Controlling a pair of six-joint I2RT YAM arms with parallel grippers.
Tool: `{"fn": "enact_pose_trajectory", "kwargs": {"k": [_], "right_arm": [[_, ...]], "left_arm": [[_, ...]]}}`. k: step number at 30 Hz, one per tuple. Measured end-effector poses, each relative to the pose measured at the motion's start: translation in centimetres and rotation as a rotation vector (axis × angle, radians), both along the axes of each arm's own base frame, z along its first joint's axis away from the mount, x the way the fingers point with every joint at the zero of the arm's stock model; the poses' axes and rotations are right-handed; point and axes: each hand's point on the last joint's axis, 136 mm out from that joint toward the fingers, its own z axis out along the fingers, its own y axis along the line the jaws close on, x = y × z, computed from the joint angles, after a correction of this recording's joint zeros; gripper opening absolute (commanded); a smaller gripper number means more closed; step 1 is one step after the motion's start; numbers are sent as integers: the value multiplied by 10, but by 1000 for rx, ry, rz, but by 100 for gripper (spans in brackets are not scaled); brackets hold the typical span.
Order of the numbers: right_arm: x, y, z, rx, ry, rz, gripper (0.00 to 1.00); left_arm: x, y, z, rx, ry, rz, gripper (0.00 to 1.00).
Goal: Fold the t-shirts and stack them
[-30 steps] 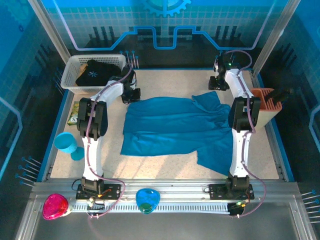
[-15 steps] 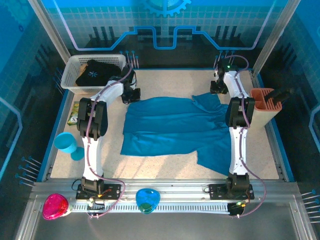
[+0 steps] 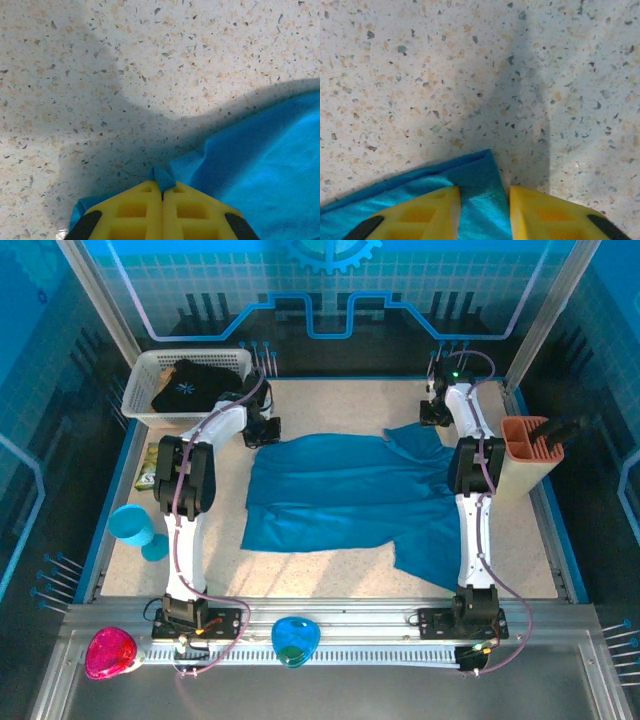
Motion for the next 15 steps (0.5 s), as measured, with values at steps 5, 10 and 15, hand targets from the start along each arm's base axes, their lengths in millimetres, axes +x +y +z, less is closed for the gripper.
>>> {"fn": "enact_pose_trajectory", "kwargs": {"k": [5, 10, 15], "right_arm": [[3, 1, 0, 16, -10, -3, 0], [4, 1, 1, 15, -13, 7, 0], [-5, 2, 11, 22, -4, 8, 0]], "left_arm": [[0, 0, 0, 0, 0, 0, 0], [0, 0, 0, -1, 0, 1, 0], [0, -1, 24, -19, -38, 18, 0]]}}
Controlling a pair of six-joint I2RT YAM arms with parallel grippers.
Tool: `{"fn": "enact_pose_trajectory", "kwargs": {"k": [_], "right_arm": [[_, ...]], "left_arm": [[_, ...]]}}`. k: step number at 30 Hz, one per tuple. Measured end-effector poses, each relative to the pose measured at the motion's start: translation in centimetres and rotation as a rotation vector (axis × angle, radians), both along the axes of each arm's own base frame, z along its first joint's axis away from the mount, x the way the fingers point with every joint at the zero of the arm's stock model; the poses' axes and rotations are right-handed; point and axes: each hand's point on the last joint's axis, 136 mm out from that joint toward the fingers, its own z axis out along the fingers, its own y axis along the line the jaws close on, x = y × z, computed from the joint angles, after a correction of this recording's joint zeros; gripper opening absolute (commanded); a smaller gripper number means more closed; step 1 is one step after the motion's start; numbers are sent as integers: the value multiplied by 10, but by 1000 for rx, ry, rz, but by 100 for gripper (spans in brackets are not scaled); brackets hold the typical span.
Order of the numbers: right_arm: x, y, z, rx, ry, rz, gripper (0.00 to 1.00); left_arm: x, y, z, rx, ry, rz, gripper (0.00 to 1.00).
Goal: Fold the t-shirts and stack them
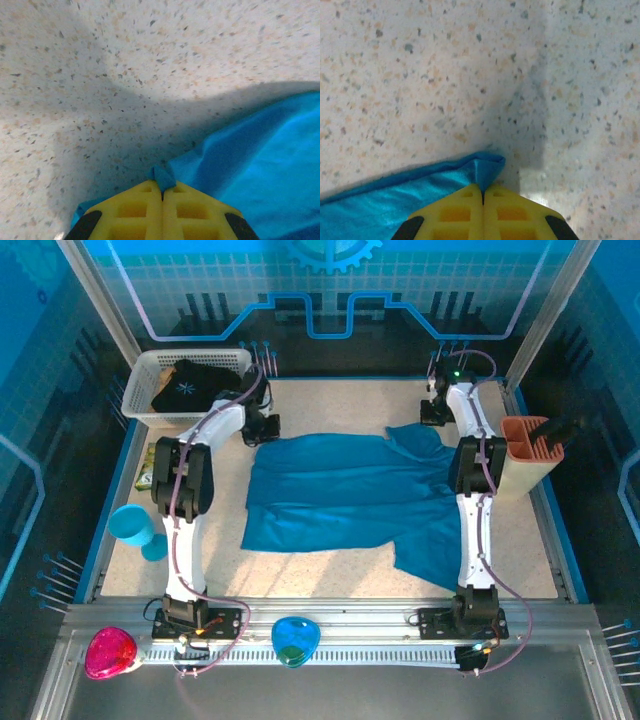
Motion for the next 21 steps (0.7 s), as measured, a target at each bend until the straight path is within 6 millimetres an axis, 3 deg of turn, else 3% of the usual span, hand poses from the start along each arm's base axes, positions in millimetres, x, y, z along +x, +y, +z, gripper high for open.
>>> {"fn": "enact_pose_trajectory", "kwargs": {"k": [2, 4, 6, 9, 11, 14, 17, 21], "right_arm": [[-8, 2, 20, 10, -11, 3, 0], [-14, 5, 56, 16, -59, 9, 0], [-23, 9, 110, 16, -150, 17, 0], [-45, 19, 211, 12, -349, 36, 0], [-75, 27, 283, 12, -503, 53, 0], [-130, 36, 368, 16, -699, 74, 0], [-187, 35, 424, 14, -842, 75, 0], [-247, 33, 471, 11, -981, 79, 0]], "left_arm": [[-2, 0, 30, -19, -52, 11, 0], [-5, 0, 71, -39, -128, 24, 0], [-12, 2, 122, -61, -229, 30, 0], [-32, 5, 199, -90, -376, 32, 0], [-51, 8, 246, -107, -467, 32, 0], [-83, 14, 297, -125, -564, 30, 0], [-118, 19, 332, -136, -628, 29, 1], [-162, 27, 372, -151, -708, 28, 1]]}}
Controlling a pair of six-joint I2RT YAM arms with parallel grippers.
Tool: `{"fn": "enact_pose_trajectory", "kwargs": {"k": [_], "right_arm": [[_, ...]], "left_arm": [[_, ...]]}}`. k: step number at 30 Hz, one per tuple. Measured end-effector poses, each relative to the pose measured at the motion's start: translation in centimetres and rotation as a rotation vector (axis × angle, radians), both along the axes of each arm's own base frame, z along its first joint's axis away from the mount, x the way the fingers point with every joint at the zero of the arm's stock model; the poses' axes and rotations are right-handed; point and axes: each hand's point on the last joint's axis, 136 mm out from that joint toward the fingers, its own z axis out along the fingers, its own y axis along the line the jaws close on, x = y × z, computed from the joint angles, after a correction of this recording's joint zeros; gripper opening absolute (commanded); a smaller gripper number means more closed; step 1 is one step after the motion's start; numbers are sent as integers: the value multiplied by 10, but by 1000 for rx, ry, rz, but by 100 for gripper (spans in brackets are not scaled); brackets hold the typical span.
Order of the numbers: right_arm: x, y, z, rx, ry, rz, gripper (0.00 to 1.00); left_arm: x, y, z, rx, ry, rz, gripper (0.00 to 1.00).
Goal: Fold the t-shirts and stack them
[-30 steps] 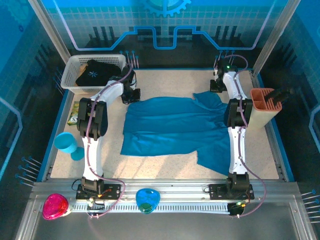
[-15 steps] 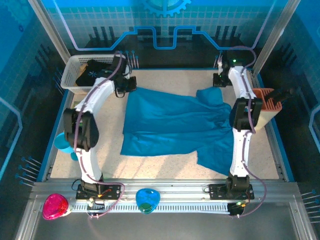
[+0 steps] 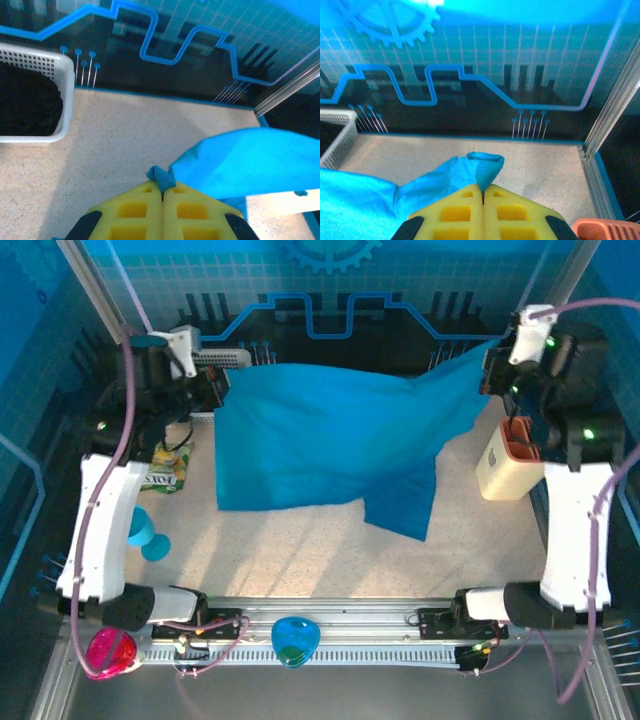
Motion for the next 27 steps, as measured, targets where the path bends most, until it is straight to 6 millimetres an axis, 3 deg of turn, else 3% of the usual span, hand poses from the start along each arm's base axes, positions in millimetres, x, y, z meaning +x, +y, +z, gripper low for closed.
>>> {"fn": "enact_pose_trajectory", "kwargs": {"k": [6, 11, 16, 19, 22, 27], "right_arm": [[-85, -3, 55, 4, -168, 1, 0], [-161, -5, 107, 1, -353, 2, 0], [-221, -8, 138, -2, -500, -4, 0], [-236, -10, 147, -8, -543, -13, 0], [-237, -13, 155, -17, -569, -25, 0], [-204, -16, 157, -43, -538, -48, 0]], "left_arm": [[-77, 13, 58, -27, -161, 0, 1], [-141, 23, 89, -50, -297, 0, 1], [-185, 31, 116, -63, -394, 0, 1], [-200, 35, 130, -59, -438, 6, 1], [-203, 39, 140, -43, -465, 22, 2], [-180, 40, 138, -2, -440, 44, 2]]}}
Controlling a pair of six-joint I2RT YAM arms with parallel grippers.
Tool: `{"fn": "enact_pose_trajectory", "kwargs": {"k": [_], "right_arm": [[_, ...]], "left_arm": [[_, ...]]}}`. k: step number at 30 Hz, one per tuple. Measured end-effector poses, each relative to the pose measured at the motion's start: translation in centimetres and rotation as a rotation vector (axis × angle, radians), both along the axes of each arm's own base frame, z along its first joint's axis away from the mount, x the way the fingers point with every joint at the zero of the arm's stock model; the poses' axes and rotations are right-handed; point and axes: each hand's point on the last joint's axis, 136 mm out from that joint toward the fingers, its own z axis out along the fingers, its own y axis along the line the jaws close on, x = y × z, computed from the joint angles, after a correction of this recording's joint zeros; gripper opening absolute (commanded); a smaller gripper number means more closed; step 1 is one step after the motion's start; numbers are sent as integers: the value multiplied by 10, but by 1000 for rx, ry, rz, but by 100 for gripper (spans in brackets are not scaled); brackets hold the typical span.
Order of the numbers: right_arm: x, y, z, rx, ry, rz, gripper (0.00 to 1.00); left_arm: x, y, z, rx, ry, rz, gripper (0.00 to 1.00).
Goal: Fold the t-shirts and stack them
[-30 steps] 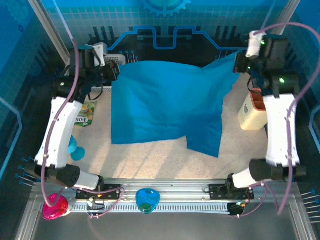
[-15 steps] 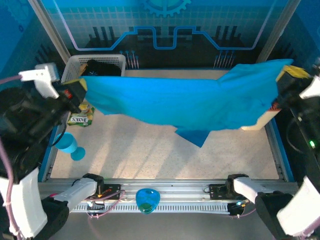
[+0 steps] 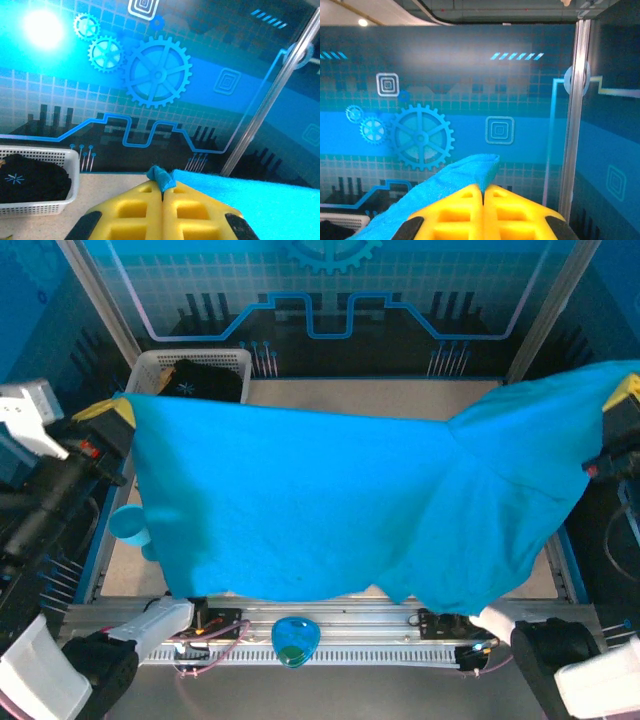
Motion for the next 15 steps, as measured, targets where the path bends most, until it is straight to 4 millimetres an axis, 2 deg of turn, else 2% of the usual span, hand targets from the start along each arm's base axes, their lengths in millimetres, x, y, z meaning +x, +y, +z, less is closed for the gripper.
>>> {"fn": "enact_pose_trajectory", "kwargs": {"k": [4, 8, 11, 14, 15], "right_arm": [[64, -2, -6, -26, 76, -37, 0], [152, -2, -30, -57, 198, -65, 0], [226, 0, -71, -79, 326, -73, 0], [295, 3, -132, -98, 481, -71, 0], [318, 4, -159, -103, 542, -70, 0]], "left_arm": [[46, -1, -20, 36, 82, 35, 1], [105, -4, -53, 78, 184, 76, 1], [157, -6, -92, 117, 274, 107, 0], [205, -8, -137, 147, 364, 136, 0], [226, -10, -159, 160, 403, 145, 0]]}}
